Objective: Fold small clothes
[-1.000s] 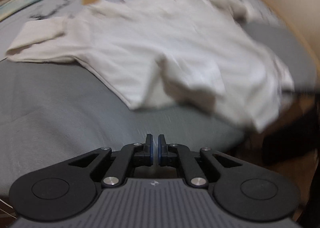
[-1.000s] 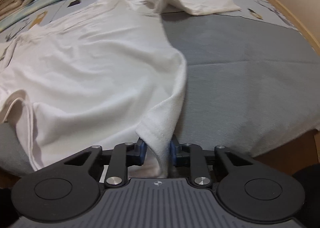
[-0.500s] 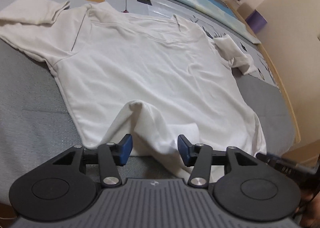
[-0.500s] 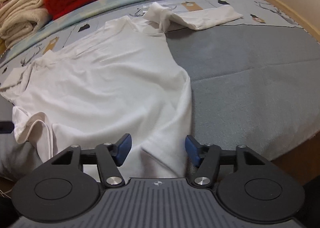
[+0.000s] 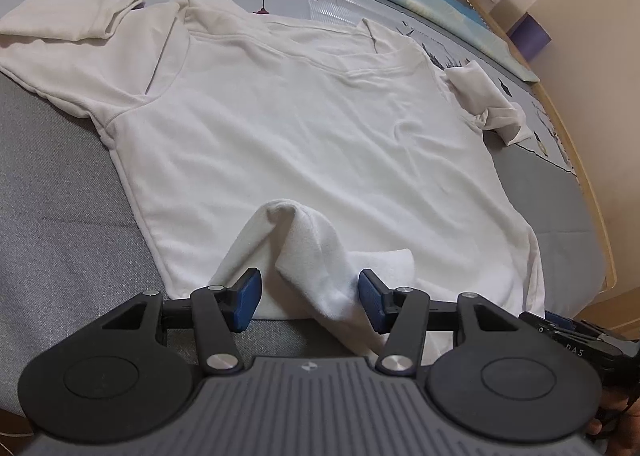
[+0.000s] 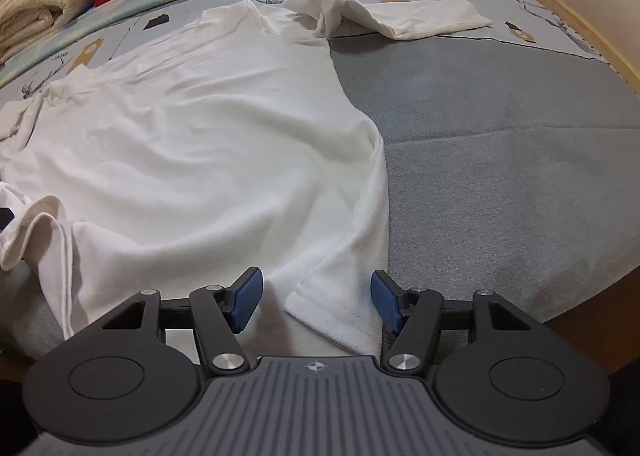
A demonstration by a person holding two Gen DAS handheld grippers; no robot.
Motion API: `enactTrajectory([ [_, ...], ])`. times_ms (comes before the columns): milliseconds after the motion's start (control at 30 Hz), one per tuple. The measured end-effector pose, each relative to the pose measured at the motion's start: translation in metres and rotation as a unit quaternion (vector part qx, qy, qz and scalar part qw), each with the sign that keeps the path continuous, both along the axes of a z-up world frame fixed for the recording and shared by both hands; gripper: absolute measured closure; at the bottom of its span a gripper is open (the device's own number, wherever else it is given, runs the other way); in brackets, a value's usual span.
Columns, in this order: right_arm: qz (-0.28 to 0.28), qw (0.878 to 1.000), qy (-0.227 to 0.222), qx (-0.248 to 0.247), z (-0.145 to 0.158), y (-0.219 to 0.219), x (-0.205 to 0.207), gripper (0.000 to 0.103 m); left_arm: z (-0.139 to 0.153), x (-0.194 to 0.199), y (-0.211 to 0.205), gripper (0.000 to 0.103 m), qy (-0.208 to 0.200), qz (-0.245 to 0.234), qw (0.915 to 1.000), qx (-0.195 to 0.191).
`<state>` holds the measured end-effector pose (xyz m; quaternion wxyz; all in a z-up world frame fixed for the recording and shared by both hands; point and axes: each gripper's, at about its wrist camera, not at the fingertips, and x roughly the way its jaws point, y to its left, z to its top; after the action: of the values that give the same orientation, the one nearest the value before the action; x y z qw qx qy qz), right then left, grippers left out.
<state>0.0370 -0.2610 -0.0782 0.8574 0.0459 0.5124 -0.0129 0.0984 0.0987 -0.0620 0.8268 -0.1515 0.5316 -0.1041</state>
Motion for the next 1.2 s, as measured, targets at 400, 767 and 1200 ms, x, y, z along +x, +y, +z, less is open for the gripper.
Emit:
enactTrajectory([
  [400,-0.009,1.000,-0.004,-0.011,0.002,-0.004,-0.004,0.066,-0.002,-0.003,0.001,0.081,0.013,-0.012,0.9998,0.009],
  [767,-0.055,0.998,-0.013,-0.020,0.012,-0.030,-0.008,0.098,0.020,-0.037,0.022,0.092,0.037,-0.037,0.9979,0.038],
  [1200,-0.126,0.991,0.044,-0.027,0.001,-0.071,-0.017,0.102,0.007,-0.101,0.007,0.093,0.086,-0.142,0.9645,0.206],
])
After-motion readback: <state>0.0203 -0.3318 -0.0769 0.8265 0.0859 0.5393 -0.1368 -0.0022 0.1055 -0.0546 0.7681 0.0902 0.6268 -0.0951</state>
